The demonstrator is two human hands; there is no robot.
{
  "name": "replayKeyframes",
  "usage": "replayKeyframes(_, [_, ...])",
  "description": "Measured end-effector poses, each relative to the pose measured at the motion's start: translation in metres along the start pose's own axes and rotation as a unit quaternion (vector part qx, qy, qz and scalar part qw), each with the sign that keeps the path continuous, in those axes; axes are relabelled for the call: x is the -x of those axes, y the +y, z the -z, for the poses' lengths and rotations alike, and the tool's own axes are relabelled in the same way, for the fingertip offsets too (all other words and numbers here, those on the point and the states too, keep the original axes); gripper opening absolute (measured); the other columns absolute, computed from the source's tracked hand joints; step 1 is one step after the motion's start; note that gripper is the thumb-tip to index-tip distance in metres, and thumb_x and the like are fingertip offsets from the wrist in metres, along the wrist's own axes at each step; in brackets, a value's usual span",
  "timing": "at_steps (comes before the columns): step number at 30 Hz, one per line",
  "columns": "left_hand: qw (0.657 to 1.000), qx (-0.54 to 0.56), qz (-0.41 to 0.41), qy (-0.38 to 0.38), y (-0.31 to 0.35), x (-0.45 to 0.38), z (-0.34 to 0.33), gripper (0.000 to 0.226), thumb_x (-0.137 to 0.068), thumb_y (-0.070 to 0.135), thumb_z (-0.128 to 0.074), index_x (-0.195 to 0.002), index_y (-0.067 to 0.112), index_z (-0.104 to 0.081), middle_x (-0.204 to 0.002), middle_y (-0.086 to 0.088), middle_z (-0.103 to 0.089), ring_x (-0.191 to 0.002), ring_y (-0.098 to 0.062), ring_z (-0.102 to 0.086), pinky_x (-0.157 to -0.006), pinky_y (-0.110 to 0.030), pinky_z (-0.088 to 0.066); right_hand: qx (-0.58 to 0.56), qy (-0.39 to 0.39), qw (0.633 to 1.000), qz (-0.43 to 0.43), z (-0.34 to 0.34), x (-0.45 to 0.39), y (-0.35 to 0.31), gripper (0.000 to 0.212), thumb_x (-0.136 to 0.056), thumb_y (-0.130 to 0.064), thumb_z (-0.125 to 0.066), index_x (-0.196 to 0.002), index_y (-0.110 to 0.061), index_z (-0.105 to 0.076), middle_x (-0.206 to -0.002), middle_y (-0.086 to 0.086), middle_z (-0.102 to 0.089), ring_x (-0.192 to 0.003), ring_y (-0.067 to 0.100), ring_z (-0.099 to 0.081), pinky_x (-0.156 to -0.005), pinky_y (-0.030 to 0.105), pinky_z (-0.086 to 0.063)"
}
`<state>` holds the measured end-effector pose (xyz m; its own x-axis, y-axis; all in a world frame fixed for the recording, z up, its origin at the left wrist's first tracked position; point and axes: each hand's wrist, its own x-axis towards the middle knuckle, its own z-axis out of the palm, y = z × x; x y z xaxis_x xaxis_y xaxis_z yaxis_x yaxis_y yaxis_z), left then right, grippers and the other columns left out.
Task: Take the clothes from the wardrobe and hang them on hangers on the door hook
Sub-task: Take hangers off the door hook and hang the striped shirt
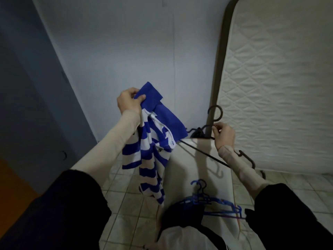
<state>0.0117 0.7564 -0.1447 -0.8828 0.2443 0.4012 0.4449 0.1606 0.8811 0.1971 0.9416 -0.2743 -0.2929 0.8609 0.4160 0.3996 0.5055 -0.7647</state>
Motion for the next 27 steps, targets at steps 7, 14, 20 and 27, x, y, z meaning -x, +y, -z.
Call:
replayKeyframes(7, [1.0, -0.005, 0.028, -0.012, 0.007, -0.003, 0.005, 0.015, -0.08, 0.006, -0.068, -0.095, 0.005, -0.068, -0.089, -0.002, -0.058, -0.083, -0.015, -0.053, -0.078, -0.023, -0.043, -0.19, 0.066, 0.979, 0.01, 0.026, -0.028, -0.058, 0.017, -0.088, -0.006, -0.056, -0.101, 0.002, -0.064, -0.089, 0.017, -0.064, -0.077, 0.018, -0.053, -0.066, 0.019, -0.036])
replayKeyframes(14, [0.997, -0.018, 0.065, -0.024, -0.008, -0.004, 0.016, 0.014, -0.079, 0.005, -0.068, -0.093, 0.005, -0.068, -0.091, -0.005, -0.059, -0.084, -0.017, -0.053, -0.078, -0.024, -0.042, -0.29, 0.044, 0.955, 0.032, 0.034, -0.043, -0.078, 0.016, -0.089, -0.001, -0.054, -0.1, 0.006, -0.062, -0.08, 0.006, -0.054, -0.051, -0.014, -0.049, -0.055, 0.002, -0.038])
replayKeyframes(20, [0.997, 0.011, 0.076, -0.01, -0.005, -0.01, 0.029, 0.018, -0.08, 0.005, -0.068, -0.098, 0.004, -0.067, -0.093, -0.004, -0.059, -0.086, -0.017, -0.053, -0.081, -0.025, -0.042, -0.288, -0.002, 0.957, 0.034, 0.03, -0.036, -0.074, 0.013, -0.087, -0.005, -0.058, -0.093, 0.004, -0.064, -0.078, 0.008, -0.055, -0.05, -0.011, -0.046, -0.053, 0.004, -0.035])
replayKeyframes(27, [0.997, 0.039, 0.056, -0.028, 0.003, -0.02, 0.04, 0.014, -0.08, 0.006, -0.069, -0.093, 0.004, -0.066, -0.092, -0.005, -0.059, -0.087, -0.019, -0.054, -0.08, -0.028, -0.044, -0.389, -0.044, 0.919, -0.046, 0.019, -0.027, -0.078, 0.024, -0.096, -0.01, -0.043, -0.087, -0.001, -0.064, -0.061, 0.001, -0.051, -0.049, -0.001, -0.042, -0.046, 0.008, -0.031])
